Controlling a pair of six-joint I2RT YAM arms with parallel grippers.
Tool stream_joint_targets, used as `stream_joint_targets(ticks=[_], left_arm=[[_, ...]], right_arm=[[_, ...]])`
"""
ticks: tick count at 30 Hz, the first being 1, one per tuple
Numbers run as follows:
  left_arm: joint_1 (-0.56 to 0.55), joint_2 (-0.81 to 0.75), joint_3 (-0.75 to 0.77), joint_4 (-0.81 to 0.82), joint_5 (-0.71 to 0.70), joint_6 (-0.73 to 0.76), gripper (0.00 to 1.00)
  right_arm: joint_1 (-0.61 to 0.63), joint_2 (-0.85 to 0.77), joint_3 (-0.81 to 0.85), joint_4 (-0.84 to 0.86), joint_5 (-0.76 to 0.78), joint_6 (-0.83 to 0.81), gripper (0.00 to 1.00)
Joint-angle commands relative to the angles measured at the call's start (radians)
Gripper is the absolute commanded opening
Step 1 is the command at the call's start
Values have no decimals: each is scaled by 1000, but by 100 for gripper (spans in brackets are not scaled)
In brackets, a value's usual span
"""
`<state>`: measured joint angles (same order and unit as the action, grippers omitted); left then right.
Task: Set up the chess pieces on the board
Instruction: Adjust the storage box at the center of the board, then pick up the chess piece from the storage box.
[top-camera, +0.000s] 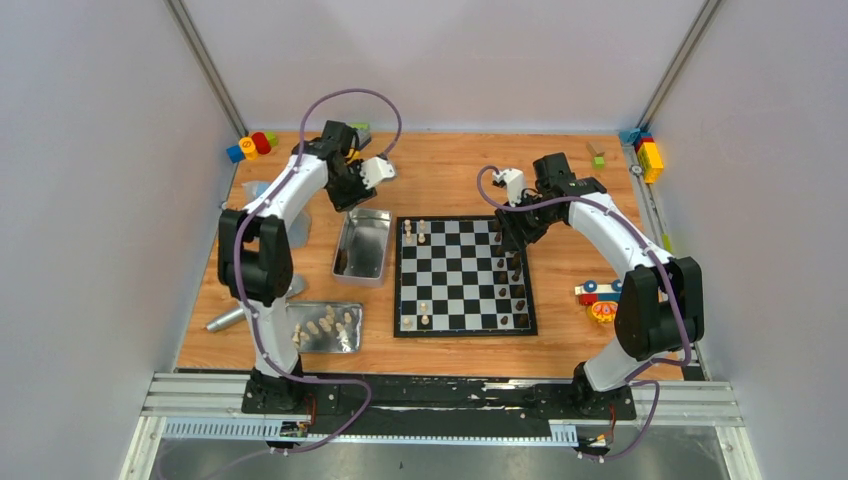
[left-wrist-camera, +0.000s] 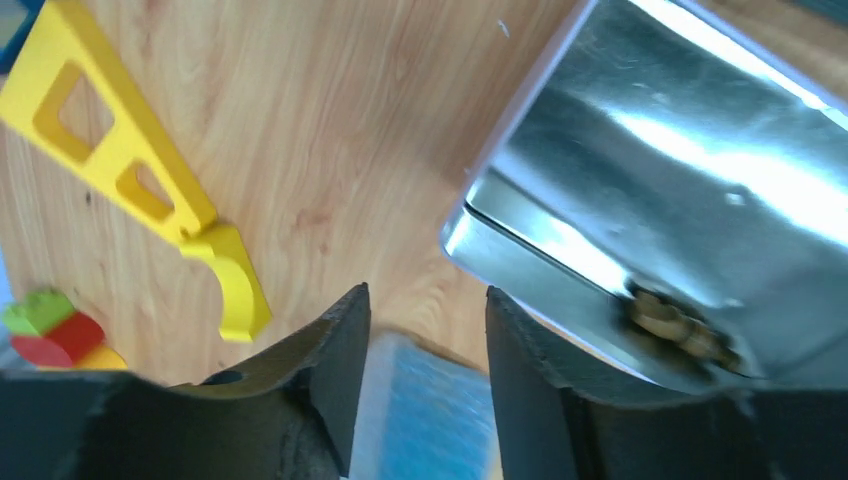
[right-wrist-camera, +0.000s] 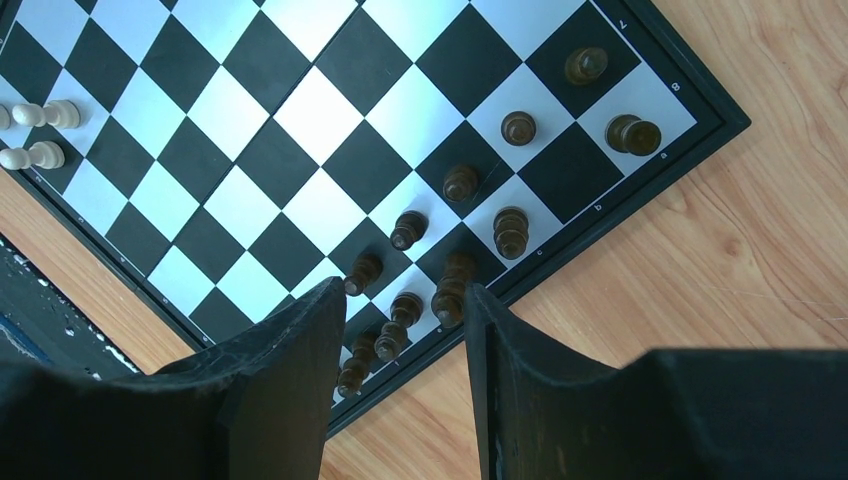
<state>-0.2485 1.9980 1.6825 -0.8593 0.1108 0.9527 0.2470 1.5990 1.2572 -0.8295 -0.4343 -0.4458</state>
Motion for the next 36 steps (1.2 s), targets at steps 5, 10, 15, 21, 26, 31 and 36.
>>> stream_joint_targets(ticks=[5,10,15,21,26,31,36], left_arm=[[-1,-223,-150,-68,212,-394,57],[-14,-241,-255,-56,194,-505,54],[-25,-233,-320,-8,130,-557,53],[-67,-222,-361,39,9,-584,52],[-129,-217,-416,82,-114,-612,54],[-183,-187,-430,106,-220,-649,55],[-215,-167,-430,116,-317,-677,57]], right_arm=[[0,-50,-9,29,-33,7,48],[1,-50,-18,35,-43,9,48],[1,-59,-33,43,-47,11,48],[0,-59,-47,45,-49,10,48],[0,-56,-51,50,-51,9,48],[1,-55,-61,56,-58,8,48],[1,-62,-78,62,-57,1,48]])
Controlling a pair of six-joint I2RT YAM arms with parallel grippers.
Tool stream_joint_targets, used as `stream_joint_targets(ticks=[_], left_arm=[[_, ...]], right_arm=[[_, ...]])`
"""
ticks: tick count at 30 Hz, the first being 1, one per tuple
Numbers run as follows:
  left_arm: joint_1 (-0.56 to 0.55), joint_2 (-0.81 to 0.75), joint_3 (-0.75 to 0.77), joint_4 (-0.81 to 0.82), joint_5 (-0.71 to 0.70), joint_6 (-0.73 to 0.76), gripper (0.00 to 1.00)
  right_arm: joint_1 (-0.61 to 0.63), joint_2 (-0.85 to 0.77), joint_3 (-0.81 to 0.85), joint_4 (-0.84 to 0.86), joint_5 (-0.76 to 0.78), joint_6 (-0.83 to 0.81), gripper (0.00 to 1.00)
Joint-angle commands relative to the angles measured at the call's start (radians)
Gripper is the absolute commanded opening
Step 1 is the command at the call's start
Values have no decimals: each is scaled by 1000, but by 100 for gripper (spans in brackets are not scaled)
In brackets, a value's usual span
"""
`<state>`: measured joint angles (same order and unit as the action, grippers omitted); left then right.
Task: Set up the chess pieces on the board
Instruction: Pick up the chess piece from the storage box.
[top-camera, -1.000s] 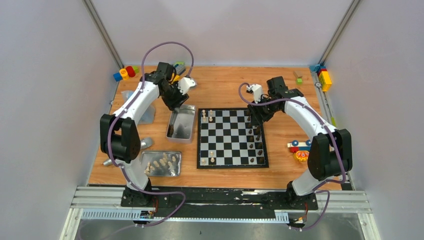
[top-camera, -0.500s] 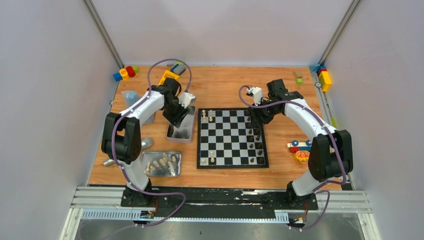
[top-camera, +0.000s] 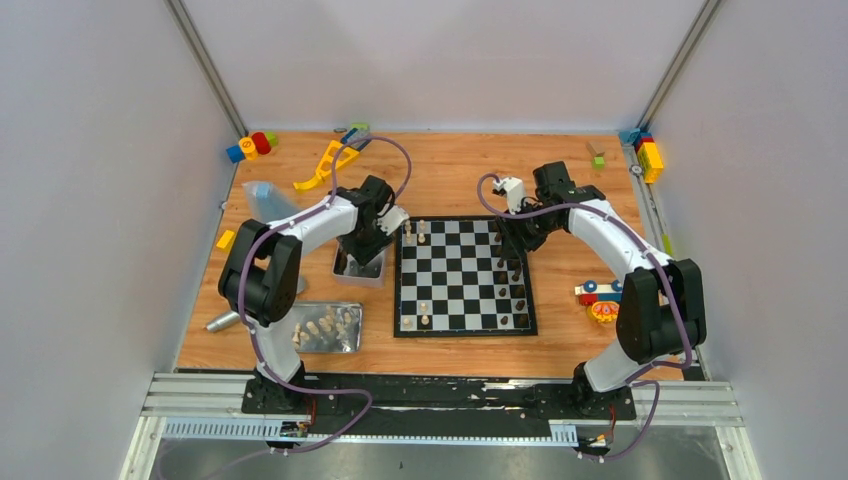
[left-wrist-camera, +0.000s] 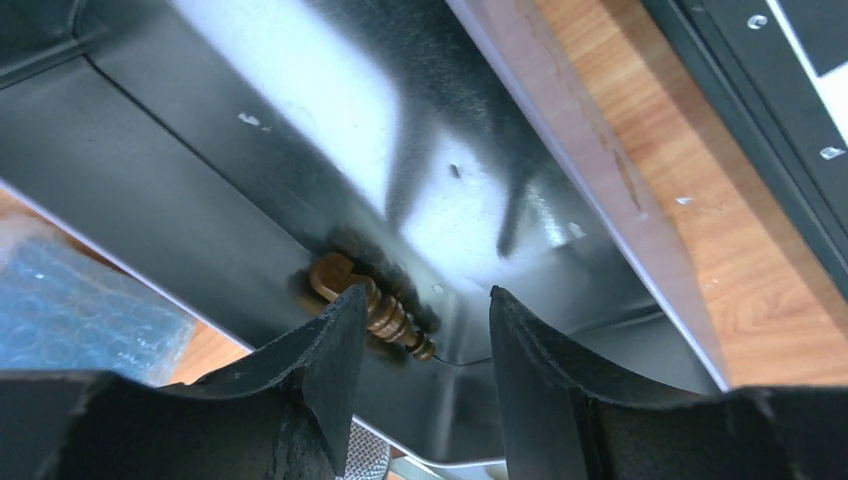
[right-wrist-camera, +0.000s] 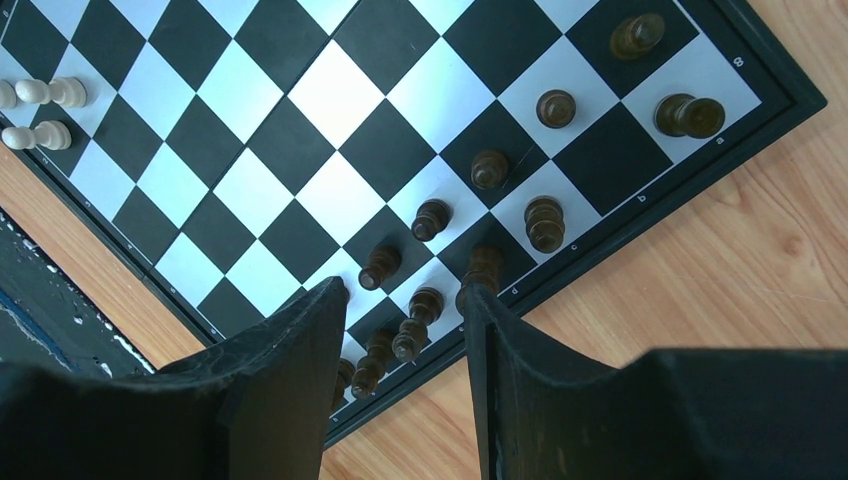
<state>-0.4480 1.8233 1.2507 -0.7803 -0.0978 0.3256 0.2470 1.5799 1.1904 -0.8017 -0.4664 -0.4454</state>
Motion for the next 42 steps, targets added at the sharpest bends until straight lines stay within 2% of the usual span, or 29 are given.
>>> stream_joint_targets(ticks=[1,7,25,31,38,42], left_arm=[[-20,9,1,38,-120,-50,57],[-25,15,3,34,-163,-52,59],[-22,62,-20,12,-107,-70,60],[-13,74,-19,12,-68,-71,50],[-4,75,-16,11,-51,-69,46],[0,53,-13,12,-26,-50,37]], right_arm=[[1,-44,-13,35,-25,0,48],[0,-45,-18,37,-25,-4,48],[0,-50,-18,35,-13,-7,48],[0,-52,-20,34,-9,-11,48],[1,-46,-22,33,-9,-13,48],[0,-43,-17,32,-8,-13,48]])
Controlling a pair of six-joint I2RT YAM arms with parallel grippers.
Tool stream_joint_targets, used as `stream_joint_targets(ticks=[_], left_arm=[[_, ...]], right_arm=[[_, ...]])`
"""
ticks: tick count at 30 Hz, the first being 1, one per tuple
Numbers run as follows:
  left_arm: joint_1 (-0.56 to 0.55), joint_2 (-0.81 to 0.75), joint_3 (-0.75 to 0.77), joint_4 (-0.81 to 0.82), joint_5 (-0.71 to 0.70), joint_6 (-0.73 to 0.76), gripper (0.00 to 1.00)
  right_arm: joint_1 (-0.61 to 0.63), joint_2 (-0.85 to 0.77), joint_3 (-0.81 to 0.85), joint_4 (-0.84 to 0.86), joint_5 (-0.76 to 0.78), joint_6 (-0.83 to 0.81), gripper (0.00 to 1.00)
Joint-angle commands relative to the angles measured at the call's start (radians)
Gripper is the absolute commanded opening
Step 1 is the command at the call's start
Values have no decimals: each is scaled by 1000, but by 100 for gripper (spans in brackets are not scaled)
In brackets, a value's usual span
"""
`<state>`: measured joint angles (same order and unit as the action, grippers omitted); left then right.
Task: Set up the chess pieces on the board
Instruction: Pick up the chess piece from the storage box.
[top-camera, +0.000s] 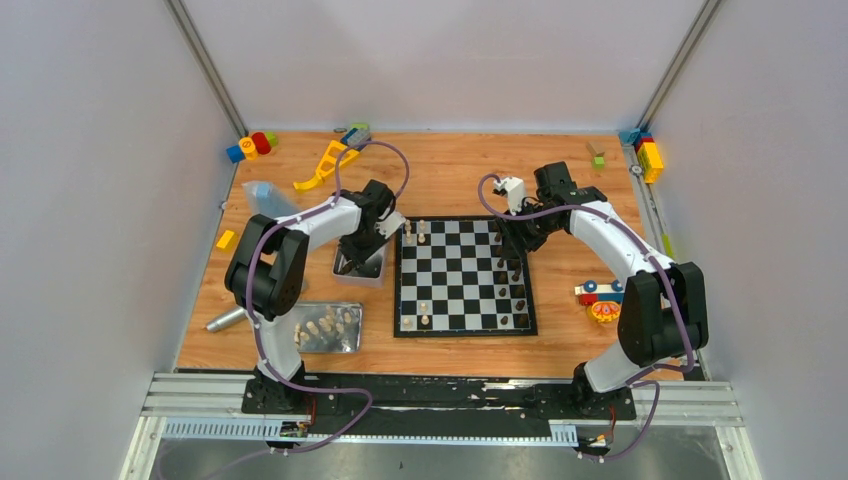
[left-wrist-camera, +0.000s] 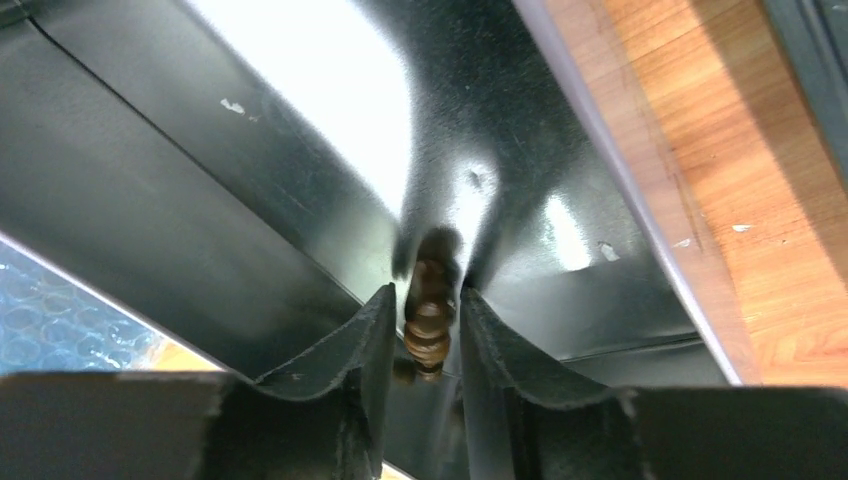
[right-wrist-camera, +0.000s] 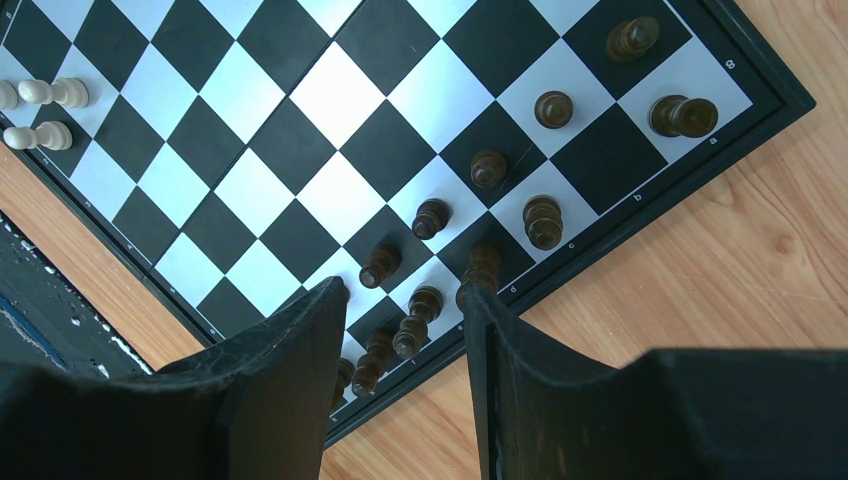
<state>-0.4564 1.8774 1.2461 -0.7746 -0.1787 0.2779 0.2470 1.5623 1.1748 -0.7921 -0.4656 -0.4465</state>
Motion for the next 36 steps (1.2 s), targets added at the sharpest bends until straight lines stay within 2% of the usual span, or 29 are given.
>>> stream_joint_targets(ticks=[1,5,11,14,21,27,30,36], left_arm=[[10,-13,-7,6,62,8,32],[20,-63,-1,16,94,38,20],[57,-153,22,40,146,79,9],[79,-201,25,56,226,96,3],[92,-325,-14,138,484,115,1],[85,-346,-16,194,696,104,2],[81,-348,-14,237,804,67,2],[75,-319,4,442,1008,-144,2]], right_arm=[[0,-27,1,22,-8,-12,48],[1,-31,26,14,-8,-9,48],[1,-41,77,-1,-11,-4,48],[0,-49,93,-5,-20,-2,47],[0,-66,105,1,-50,3,47],[0,-72,98,10,-61,5,47],[-12,-83,101,20,-144,13,47],[-35,-122,43,173,-465,81,49]])
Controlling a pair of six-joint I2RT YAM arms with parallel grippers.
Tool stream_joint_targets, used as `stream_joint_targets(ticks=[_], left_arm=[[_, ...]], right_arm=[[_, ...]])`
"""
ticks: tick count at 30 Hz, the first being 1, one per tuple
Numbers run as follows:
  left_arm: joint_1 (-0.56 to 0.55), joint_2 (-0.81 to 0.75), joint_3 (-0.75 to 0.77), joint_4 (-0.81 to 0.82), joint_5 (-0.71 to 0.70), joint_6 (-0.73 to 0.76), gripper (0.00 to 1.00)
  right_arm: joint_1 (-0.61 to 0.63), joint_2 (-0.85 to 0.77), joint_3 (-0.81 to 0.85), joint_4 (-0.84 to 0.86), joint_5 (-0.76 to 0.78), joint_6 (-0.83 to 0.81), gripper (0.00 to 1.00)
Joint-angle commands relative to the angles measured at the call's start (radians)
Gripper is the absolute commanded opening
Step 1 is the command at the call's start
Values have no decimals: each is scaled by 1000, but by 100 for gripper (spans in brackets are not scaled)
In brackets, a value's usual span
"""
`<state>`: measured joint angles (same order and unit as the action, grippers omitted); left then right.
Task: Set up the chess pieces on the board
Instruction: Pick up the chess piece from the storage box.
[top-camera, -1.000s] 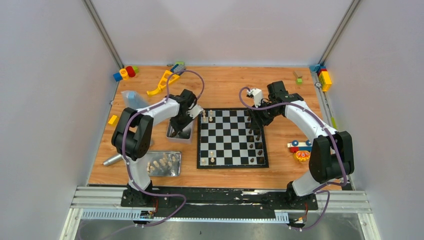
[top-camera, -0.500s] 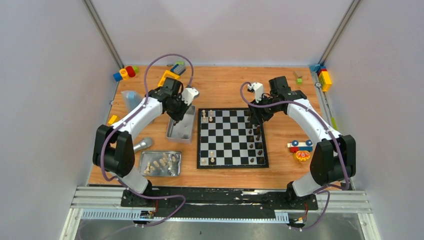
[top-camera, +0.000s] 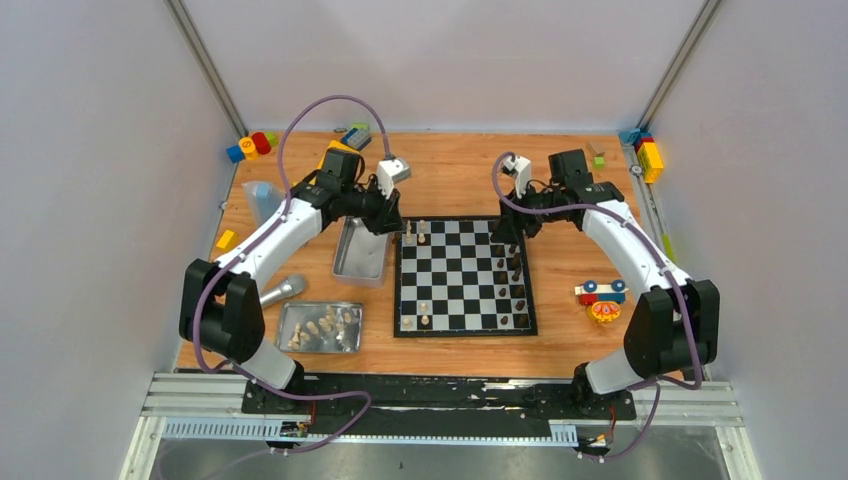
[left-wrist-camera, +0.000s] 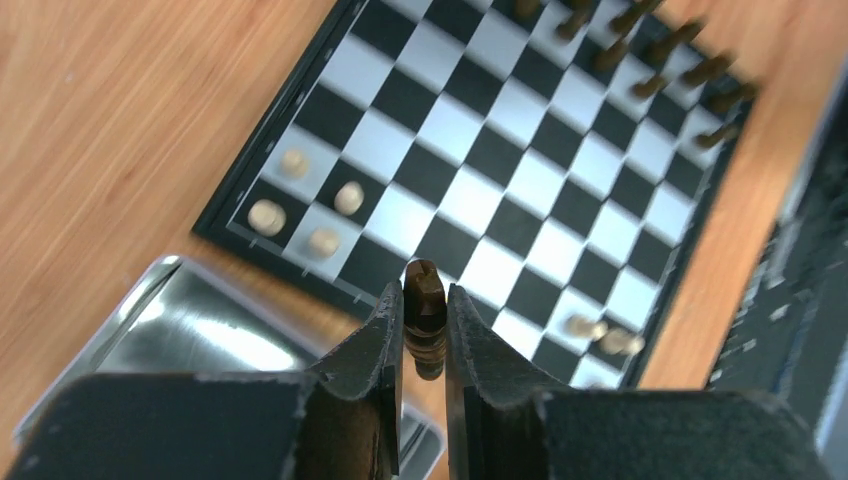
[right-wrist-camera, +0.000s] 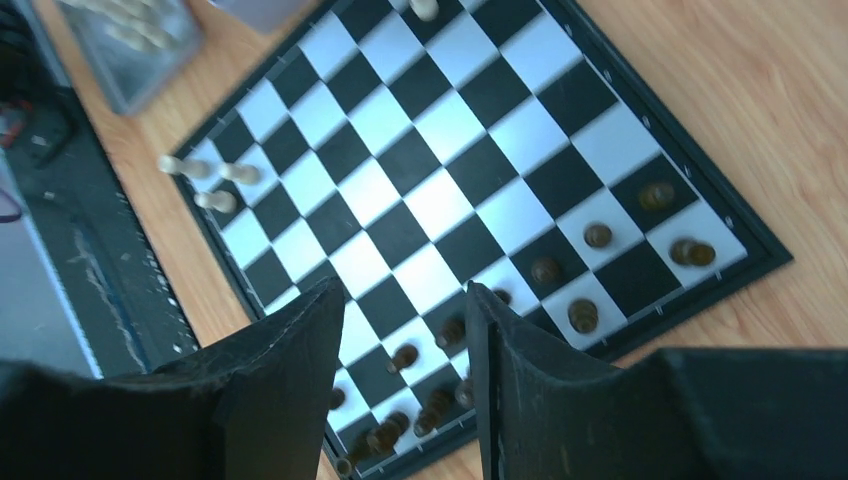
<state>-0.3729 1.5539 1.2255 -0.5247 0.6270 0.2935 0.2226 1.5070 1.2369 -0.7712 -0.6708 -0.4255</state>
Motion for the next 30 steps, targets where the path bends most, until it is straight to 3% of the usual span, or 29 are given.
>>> stream_joint_targets(ticks=[1,5,10,19,21,30], left_arm=[[-12,14,39,214,232,-225,2],[-37,47,21,450,300,-455,1],[-62,66,-86,1051,311,-815,0],[-69,225,-217,1881,169,-1393,0],[-72,242,-235,1947,137,-1436,0],[-91,214,-284,1965,84,-1424,0]], right_arm=[[-11,-74,-36,203,-306,93,50],[-11,-86,-113,423,-407,262,51],[-9,-62,-178,700,-469,463,51],[-8,-47,-282,1085,-467,732,53],[-8,-31,-290,1146,-473,796,53],[-6,46,-254,1244,-509,909,51]])
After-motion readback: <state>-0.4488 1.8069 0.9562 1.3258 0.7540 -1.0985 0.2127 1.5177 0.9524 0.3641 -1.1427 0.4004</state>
